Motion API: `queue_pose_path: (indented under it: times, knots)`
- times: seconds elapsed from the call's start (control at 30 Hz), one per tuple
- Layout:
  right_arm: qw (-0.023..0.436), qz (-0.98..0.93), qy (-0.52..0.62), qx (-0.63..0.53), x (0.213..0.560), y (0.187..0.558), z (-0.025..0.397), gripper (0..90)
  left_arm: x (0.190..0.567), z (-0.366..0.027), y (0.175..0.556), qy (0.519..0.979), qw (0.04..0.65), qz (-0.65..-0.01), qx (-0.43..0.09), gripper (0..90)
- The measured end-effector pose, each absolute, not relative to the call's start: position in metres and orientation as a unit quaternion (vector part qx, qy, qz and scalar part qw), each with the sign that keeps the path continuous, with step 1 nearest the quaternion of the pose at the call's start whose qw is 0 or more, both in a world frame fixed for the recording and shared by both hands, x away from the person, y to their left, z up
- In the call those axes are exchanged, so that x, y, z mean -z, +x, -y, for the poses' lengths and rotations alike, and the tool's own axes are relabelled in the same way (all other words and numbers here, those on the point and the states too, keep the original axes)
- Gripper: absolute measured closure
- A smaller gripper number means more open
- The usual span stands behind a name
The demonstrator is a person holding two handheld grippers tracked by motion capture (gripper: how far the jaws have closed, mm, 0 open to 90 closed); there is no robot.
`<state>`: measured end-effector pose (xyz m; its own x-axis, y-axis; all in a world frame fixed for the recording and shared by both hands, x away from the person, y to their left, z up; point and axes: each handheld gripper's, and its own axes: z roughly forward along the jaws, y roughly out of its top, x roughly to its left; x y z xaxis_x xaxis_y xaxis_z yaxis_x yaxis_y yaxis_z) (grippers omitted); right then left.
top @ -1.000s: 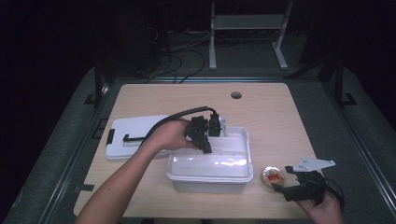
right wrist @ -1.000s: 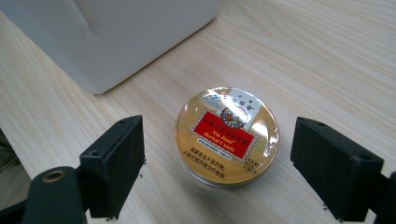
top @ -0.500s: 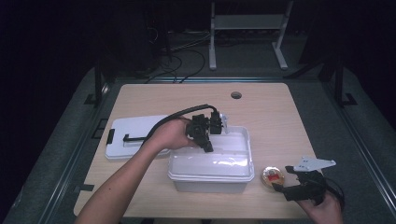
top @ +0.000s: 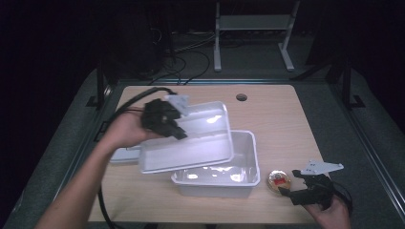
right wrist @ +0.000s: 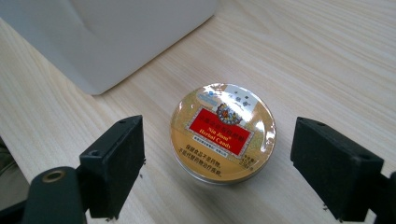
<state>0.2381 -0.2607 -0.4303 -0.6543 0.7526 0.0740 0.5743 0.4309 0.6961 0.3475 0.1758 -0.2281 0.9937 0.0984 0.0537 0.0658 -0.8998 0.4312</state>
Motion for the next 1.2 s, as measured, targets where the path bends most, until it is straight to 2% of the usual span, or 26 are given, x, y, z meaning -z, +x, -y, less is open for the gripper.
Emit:
queue_pose_path:
  times: [0.17, 0.2, 0.27, 0.4, 0.43, 0.6, 0.63, 0.7, 0.8, 1.2]
  knots:
    - [0.127, -0.837, 0.398, -0.354, 0.430, 0.240, 0.258, 17.1, 0.230, -0.253, 0.330, 0.970, 0.217, -0.094, -0.062, 89.7]
    - [0.126, -0.836, 0.399, -0.353, 0.430, 0.240, 0.258, 17.1, 0.230, -0.253, 0.330, 0.970, 0.217, -0.094, -0.062, 89.7]
    - [0.124, -0.836, 0.400, -0.355, 0.430, 0.240, 0.257, 17.0, 0.245, -0.285, 0.320, 0.969, 0.208, -0.113, -0.065, 89.6]
    - [0.122, -0.835, 0.401, -0.357, 0.429, 0.242, 0.256, 16.2, 0.267, -0.309, 0.310, 0.969, 0.201, -0.129, -0.060, 89.6]
    - [0.122, -0.835, 0.401, -0.357, 0.428, 0.242, 0.255, 16.2, 0.284, -0.320, 0.306, 0.969, 0.200, -0.137, -0.049, 89.6]
    - [0.118, -0.836, 0.403, -0.353, 0.431, 0.241, 0.252, 16.2, 0.326, -0.332, 0.304, 0.971, 0.178, -0.155, -0.029, 89.6]
    - [0.118, -0.836, 0.403, -0.353, 0.431, 0.241, 0.252, 16.2, 0.326, -0.332, 0.304, 0.971, 0.178, -0.155, -0.029, 89.6]
    - [0.118, -0.836, 0.404, -0.351, 0.432, 0.241, 0.252, 16.2, 0.352, -0.332, 0.305, 0.973, 0.173, -0.154, -0.013, 89.6]
    - [0.120, -0.835, 0.406, -0.351, 0.432, 0.242, 0.254, 16.0, 0.372, -0.328, 0.305, 0.975, 0.165, -0.147, 0.004, 89.6]
    - [0.100, -0.855, 0.405, -0.307, 0.428, 0.250, 0.259, 15.4, 0.406, -0.304, 0.306, 0.983, 0.145, -0.112, 0.024, 89.6]
